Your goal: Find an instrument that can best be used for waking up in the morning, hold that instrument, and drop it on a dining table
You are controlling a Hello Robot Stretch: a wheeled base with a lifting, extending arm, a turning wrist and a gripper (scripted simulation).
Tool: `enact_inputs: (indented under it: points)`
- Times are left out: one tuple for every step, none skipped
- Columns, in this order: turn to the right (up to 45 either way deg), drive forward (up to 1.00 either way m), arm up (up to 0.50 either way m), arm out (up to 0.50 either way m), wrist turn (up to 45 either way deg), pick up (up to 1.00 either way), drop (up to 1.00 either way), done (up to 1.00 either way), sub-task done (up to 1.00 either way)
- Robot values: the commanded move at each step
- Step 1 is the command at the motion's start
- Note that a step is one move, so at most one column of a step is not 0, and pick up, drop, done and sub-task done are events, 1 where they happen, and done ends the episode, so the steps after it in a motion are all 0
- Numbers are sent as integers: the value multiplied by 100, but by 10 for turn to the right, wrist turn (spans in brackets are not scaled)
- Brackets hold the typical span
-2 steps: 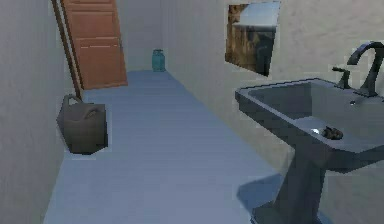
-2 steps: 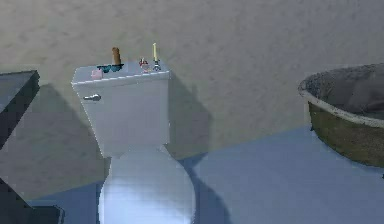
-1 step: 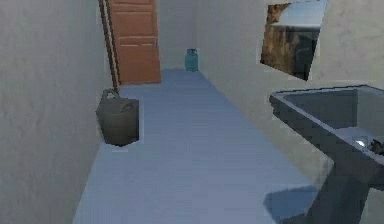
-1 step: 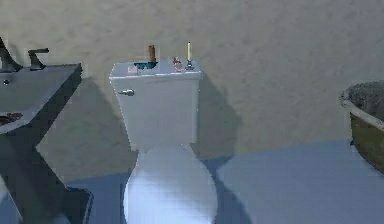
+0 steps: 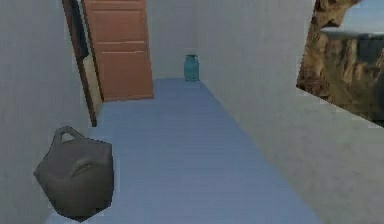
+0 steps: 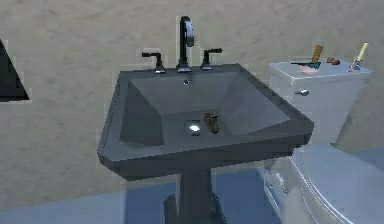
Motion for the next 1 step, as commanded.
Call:
enact_inputs:
  points:
    - [-30,0,0,0,0,0,0,0,0]
